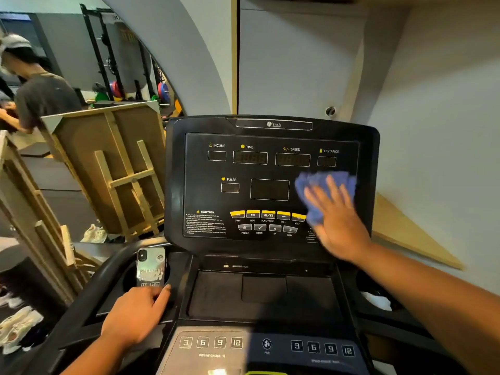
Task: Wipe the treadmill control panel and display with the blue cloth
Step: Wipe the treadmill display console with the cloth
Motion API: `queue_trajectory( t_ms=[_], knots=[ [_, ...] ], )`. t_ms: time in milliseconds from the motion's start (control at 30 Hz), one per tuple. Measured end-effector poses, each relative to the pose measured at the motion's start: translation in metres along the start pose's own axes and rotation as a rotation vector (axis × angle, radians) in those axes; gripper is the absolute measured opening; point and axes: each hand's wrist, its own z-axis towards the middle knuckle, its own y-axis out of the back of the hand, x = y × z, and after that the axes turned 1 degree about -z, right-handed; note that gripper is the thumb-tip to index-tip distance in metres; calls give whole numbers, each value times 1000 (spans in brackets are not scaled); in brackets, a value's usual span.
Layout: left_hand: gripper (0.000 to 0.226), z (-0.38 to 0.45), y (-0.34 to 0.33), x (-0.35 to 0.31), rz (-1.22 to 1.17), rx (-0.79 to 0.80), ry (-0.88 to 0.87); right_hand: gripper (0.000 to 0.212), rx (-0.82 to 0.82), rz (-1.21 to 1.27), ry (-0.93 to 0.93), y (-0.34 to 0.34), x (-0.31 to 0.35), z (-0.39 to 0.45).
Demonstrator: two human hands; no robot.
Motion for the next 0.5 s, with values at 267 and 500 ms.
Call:
queue_trajectory(
  t_ms=[267, 500],
  knots=[
    [55, 1, -2, 1, 24, -8, -13, 58, 346, -154, 446, 11, -17, -46],
    [55, 1, -2, 2, 54, -8, -19, 55, 378, 12, 689, -13, 67, 24]
  ],
)
